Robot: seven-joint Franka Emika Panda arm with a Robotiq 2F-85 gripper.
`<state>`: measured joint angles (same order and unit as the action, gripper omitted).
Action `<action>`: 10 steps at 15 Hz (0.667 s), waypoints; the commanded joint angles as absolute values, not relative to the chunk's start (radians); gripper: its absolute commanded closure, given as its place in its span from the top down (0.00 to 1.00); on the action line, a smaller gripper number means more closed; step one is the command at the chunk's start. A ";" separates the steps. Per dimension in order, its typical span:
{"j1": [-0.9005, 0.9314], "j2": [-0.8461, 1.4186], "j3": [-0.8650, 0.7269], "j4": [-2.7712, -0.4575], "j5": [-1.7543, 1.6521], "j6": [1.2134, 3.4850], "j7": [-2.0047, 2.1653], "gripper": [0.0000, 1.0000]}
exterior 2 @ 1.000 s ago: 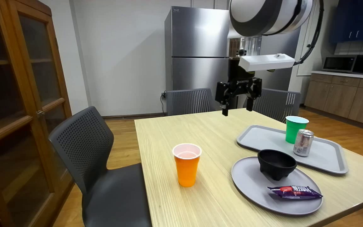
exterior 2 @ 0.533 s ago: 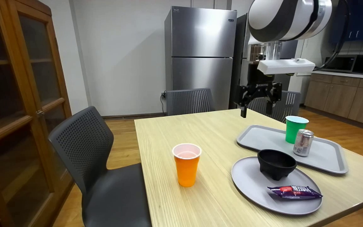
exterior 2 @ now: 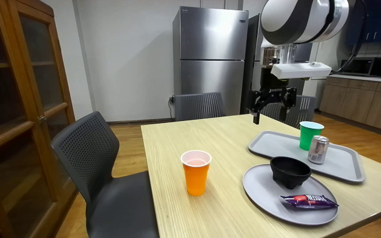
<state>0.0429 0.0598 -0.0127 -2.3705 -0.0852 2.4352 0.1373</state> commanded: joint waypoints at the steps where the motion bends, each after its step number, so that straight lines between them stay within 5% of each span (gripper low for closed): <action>1: 0.034 0.118 -0.009 -2.354 -0.089 2.445 0.180 1.00; 10: 0.034 0.290 -0.033 -2.299 -0.065 2.498 0.190 1.00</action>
